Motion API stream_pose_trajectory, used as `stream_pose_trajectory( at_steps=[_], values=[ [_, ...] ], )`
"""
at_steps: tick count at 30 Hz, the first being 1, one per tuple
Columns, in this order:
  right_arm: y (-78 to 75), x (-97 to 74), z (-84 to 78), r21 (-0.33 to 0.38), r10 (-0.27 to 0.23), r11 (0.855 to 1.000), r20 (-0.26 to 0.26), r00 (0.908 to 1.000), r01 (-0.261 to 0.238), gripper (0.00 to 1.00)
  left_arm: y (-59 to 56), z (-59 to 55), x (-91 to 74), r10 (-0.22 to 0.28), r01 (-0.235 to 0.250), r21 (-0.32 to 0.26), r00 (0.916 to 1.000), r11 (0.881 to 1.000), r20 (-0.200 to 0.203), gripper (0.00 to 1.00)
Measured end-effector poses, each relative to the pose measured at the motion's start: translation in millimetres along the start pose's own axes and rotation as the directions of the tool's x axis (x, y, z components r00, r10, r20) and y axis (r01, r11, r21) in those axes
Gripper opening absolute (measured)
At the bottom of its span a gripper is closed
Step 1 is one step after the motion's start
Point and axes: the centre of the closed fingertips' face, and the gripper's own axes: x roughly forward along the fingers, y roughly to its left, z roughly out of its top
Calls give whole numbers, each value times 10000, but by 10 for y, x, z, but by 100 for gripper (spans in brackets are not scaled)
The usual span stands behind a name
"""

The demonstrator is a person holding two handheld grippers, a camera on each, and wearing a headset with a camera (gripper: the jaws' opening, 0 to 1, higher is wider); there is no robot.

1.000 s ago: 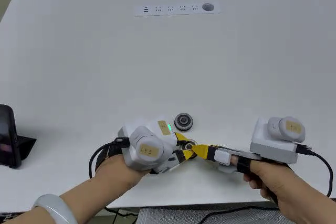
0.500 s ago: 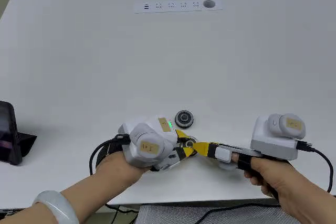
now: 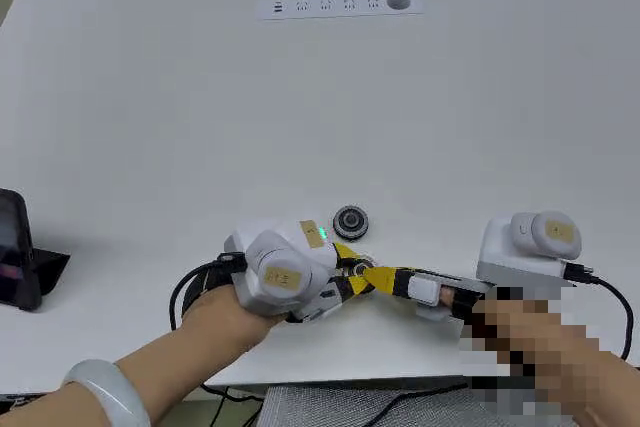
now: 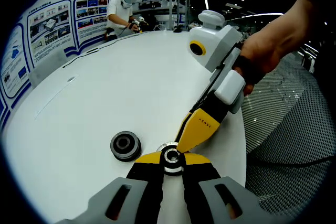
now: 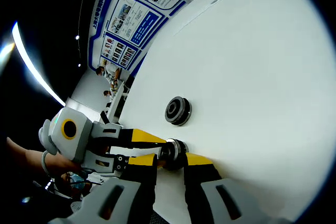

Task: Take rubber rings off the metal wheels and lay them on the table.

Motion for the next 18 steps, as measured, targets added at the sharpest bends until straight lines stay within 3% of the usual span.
stream_pose_trajectory(
  at_steps=[18],
  values=[
    [-7, -13, 14, -87, 3, 10000, 0, 10000, -3, 16, 4, 2, -1, 7, -7, 11, 10000, 10000, -13, 13]
  ],
)
